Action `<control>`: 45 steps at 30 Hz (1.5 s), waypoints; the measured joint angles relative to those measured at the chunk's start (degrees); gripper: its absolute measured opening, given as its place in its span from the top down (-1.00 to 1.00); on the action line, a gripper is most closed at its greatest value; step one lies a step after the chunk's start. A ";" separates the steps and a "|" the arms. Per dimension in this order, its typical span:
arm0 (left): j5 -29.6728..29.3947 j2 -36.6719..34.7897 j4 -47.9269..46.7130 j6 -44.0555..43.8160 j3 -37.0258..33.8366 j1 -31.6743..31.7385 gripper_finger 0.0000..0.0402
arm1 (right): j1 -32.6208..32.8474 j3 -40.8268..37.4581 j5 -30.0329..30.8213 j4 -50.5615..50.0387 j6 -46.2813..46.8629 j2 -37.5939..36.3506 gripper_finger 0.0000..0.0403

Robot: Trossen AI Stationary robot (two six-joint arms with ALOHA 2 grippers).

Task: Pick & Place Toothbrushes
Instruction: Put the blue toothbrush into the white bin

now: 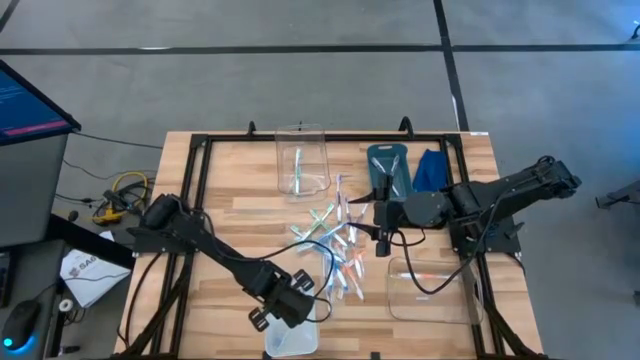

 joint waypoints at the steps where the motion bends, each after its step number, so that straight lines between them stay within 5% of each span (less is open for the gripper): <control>1: 0.27 0.31 -0.32 -0.02 -0.06 -0.06 0.81 | 0.00 0.00 0.00 -0.02 0.01 0.00 -0.09; 18: 7.72 0.96 6.45 2.56 -4.83 1.62 0.78 | -0.02 0.00 0.00 0.01 -0.66 0.02 -0.09; 45: 4.79 0.01 5.70 -0.66 -5.17 1.64 0.43 | -0.02 0.00 0.01 -0.45 -0.63 0.04 -0.09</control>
